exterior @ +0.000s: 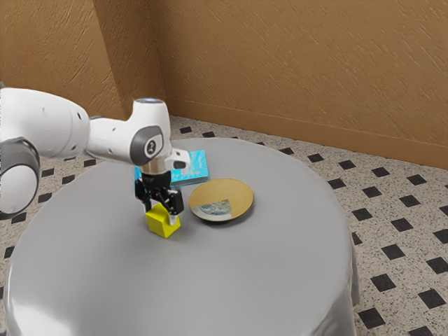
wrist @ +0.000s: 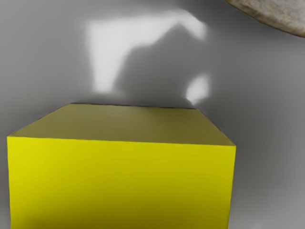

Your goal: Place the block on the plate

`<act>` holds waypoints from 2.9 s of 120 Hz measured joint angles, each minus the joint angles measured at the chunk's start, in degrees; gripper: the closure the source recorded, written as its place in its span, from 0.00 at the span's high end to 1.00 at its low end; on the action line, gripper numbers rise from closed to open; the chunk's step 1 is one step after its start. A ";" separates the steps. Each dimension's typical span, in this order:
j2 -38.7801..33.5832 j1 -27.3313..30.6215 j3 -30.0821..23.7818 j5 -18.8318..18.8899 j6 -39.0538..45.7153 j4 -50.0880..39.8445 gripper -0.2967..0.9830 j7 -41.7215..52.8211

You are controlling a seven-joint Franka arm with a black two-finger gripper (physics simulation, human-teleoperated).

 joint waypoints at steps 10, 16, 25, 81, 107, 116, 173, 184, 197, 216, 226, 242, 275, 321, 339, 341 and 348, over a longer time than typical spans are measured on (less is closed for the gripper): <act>0.47 0.01 -0.01 -0.06 0.28 -0.01 0.77 -0.11; 0.97 0.01 -0.02 -0.08 0.40 -0.01 0.77 -0.18; 1.78 0.01 -0.04 -0.10 0.55 -0.01 0.77 -0.26; 2.78 -0.08 -1.16 0.43 2.68 0.08 0.60 0.15; 2.35 -0.05 -1.16 0.77 3.01 0.07 0.57 0.13; 0.79 -0.08 -1.17 0.90 3.03 0.07 0.55 0.15; -10.57 -0.36 -1.18 3.67 0.75 0.01 0.49 -0.48; -10.24 -0.41 -1.19 3.85 0.46 0.18 0.49 -0.60; -7.17 -0.71 -1.19 3.94 0.15 3.41 0.48 -0.69; 1.29 -2.14 -1.51 3.84 -3.50 18.08 0.48 -0.76; 5.78 -2.45 -1.94 3.76 -5.85 24.92 0.48 -0.74; 10.53 -2.24 -2.31 3.44 -8.56 30.19 0.48 -0.67; 13.98 -2.17 -2.85 3.27 -10.52 32.44 0.46 -0.56; 16.75 -2.27 -3.63 2.95 -10.56 33.56 0.61 -0.34; 16.72 -2.34 -3.66 2.75 -10.71 33.56 0.69 -0.08; 16.72 -2.35 -3.67 2.74 -10.71 33.55 0.70 -0.06; 16.54 -2.36 -3.70 2.72 -10.75 33.40 0.71 0.01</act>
